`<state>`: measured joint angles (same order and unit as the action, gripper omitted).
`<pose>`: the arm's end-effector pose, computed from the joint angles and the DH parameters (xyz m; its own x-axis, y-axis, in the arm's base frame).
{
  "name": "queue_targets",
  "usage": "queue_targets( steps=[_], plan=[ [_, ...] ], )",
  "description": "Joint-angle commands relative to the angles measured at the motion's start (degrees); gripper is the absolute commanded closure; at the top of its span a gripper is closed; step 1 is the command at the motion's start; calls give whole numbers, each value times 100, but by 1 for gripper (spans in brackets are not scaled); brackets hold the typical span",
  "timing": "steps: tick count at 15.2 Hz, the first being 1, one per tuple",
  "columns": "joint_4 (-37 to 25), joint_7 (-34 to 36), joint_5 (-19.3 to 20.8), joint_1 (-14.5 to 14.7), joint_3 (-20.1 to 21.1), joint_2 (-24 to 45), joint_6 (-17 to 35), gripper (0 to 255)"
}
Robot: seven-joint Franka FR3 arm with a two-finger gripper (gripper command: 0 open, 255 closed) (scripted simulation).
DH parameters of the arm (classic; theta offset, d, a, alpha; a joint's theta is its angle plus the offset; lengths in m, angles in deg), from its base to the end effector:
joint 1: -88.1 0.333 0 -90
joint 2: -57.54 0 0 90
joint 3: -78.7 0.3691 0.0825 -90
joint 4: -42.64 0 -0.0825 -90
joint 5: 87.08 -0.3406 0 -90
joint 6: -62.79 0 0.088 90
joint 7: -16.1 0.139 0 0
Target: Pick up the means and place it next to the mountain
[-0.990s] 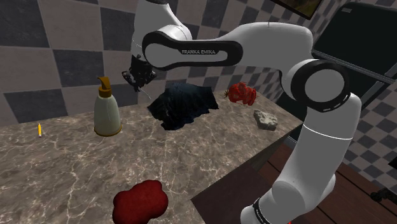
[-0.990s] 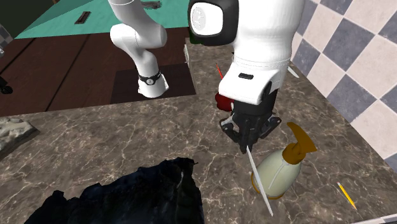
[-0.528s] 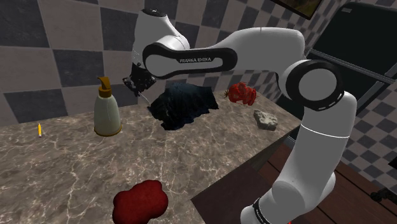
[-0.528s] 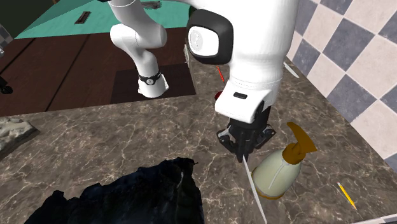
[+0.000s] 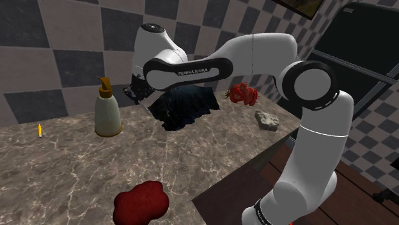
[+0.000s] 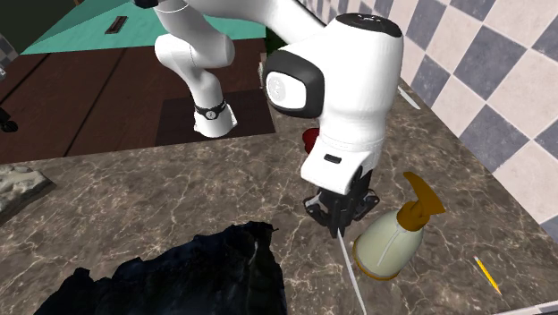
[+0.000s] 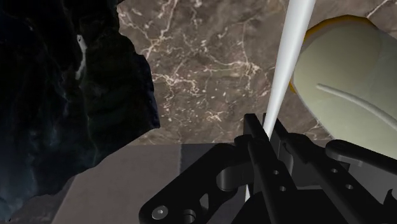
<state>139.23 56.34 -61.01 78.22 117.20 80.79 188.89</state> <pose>0.6134 0.2361 0.4613 0.9663 -0.0352 0.2551 -0.0364 -0.9993 0.0000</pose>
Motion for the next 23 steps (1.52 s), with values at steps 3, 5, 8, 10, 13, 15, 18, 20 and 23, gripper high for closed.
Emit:
queue_targets(
  steps=[3, 5, 8, 10, 13, 15, 18, 20, 23],
  plan=[
    [170, 108, 132, 27, -70, 113, 255, 255],
    [237, 165, 203, 48, -108, 176, 371, 255],
    [328, 254, 313, 85, -172, 277, 539, 255],
    [381, 315, 390, 112, -217, 348, 649, 255],
    [450, 410, 509, 158, -290, 461, 810, 255],
    [489, 474, 591, 191, -342, 540, 914, 255],
    [538, 572, 717, 245, -425, 664, 1067, 255],
    [563, 638, 802, 284, -484, 750, 1166, 255],
    [581, 696, 876, 319, -537, 827, 1252, 255]
  ],
)
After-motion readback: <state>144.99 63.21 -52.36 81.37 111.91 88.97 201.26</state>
